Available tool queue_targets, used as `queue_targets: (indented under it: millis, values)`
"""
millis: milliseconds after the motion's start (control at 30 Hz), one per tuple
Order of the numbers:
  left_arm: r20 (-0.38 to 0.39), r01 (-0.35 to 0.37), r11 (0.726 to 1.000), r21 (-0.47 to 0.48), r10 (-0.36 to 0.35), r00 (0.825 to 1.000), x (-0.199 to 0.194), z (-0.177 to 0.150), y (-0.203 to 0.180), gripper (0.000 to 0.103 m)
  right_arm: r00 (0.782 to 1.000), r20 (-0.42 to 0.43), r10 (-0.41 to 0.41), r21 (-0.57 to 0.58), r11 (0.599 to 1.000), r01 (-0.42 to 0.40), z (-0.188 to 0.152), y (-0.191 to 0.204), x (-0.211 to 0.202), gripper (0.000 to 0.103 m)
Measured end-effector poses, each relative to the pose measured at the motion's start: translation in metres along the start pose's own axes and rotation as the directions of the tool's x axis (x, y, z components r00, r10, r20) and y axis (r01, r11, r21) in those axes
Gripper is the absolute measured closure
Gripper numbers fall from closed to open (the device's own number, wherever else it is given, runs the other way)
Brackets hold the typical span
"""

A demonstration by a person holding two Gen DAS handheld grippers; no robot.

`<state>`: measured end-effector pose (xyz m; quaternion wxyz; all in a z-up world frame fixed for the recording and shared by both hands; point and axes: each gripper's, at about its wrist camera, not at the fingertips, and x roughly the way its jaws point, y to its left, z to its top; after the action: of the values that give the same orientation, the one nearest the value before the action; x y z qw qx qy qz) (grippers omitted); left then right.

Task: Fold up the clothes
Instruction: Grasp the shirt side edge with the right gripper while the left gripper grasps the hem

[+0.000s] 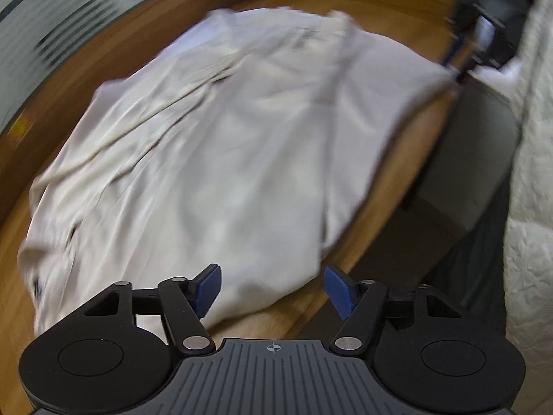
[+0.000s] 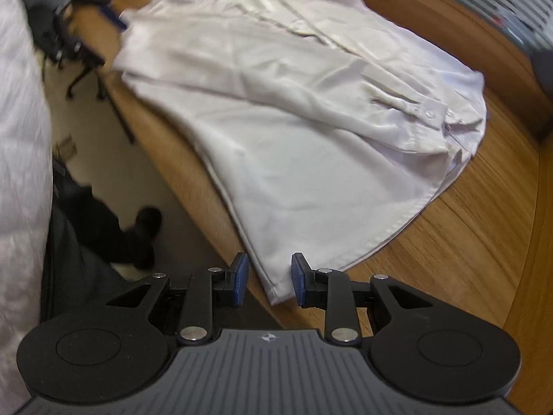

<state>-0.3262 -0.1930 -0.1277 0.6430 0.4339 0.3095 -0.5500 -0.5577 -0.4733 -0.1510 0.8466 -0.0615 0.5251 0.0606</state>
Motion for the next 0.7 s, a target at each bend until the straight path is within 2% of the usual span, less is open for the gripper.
queue_targets:
  millis: [100,200,267,300,367,400,500,600,700]
  values:
    - [-0.017,0.022,0.998,0.051,-0.021,1.0,0.008,0.003,-0.006,0.036,1.0,-0.018,0.002,-0.042,0.999,-0.003,-0.002,0.002,0.002,0.072]
    - [-0.036,0.036,0.998,0.052,-0.035,0.999,0.015,0.003,-0.008,0.045,1.0,-0.029,0.0,-0.096,0.995,-0.003,-0.002,0.005,0.004,0.072]
    - [-0.044,0.033,0.998,0.052,-0.031,0.999,0.018,0.002,-0.009,0.047,0.999,-0.036,0.0,-0.113,0.994,-0.004,-0.002,0.005,0.007,0.073]
    - [-0.044,0.023,0.999,0.042,-0.021,0.999,0.019,0.002,-0.009,0.047,0.999,-0.045,0.001,-0.111,0.994,-0.006,-0.002,0.003,0.009,0.079]
    - [-0.044,0.011,1.0,0.013,-0.011,0.999,0.021,0.001,-0.006,0.056,0.999,-0.046,0.01,-0.103,0.995,-0.015,-0.001,0.0,0.009,0.091]
    - [-0.044,0.009,1.0,-0.008,-0.009,0.999,0.022,0.001,-0.005,0.066,0.999,-0.044,0.019,-0.095,0.995,-0.023,0.0,-0.002,0.008,0.094]
    - [-0.028,0.002,0.999,-0.036,-0.004,1.0,0.018,0.001,-0.002,0.084,0.999,-0.02,0.031,-0.074,0.997,-0.033,0.003,-0.009,-0.001,0.098]
    - [-0.003,-0.018,0.999,-0.042,0.018,1.0,0.011,0.004,0.001,0.089,1.0,0.02,0.015,-0.045,0.999,-0.014,0.008,-0.017,-0.013,0.098]
    - [0.015,-0.027,0.997,-0.068,0.028,0.999,0.003,0.01,0.011,0.09,0.998,0.065,-0.022,-0.022,0.999,0.023,0.017,-0.026,-0.026,0.098]
